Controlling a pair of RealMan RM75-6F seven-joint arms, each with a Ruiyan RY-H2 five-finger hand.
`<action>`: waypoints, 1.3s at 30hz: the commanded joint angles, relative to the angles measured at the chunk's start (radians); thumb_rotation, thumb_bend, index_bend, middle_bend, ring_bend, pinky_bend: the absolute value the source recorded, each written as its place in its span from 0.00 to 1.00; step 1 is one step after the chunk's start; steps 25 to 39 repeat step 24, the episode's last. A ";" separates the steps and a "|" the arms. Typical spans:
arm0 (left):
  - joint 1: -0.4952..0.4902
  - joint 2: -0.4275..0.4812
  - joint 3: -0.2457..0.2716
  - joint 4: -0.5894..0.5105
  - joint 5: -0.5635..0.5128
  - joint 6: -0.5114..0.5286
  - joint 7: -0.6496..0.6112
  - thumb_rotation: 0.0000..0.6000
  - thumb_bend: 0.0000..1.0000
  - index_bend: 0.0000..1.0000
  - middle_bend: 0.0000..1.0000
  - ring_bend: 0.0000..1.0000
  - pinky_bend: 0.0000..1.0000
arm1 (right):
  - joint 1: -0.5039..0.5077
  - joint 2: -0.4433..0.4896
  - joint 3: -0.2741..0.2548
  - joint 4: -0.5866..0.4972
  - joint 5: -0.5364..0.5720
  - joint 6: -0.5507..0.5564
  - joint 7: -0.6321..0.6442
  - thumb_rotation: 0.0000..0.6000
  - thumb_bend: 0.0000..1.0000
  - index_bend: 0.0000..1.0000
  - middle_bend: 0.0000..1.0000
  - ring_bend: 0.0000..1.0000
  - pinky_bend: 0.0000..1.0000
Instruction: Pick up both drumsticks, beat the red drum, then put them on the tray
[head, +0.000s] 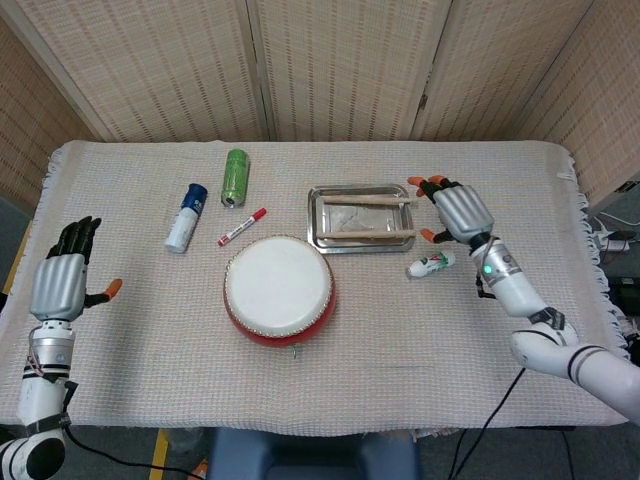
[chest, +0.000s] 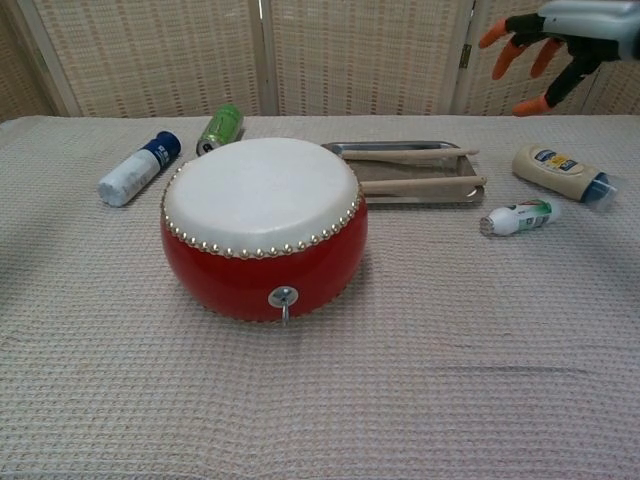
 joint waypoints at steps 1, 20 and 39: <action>0.051 -0.001 0.036 0.018 0.054 0.050 -0.041 1.00 0.27 0.00 0.00 0.00 0.21 | -0.215 0.155 -0.047 -0.232 0.036 0.237 -0.124 1.00 0.18 0.03 0.17 0.04 0.20; 0.295 -0.089 0.199 -0.007 0.294 0.288 -0.006 1.00 0.27 0.00 0.00 0.00 0.18 | -0.641 0.117 -0.215 -0.353 -0.177 0.724 -0.111 1.00 0.18 0.00 0.00 0.00 0.00; 0.311 -0.085 0.201 -0.015 0.294 0.275 -0.005 1.00 0.27 0.00 0.00 0.00 0.17 | -0.660 0.126 -0.218 -0.382 -0.181 0.714 -0.122 1.00 0.18 0.00 0.00 0.00 0.00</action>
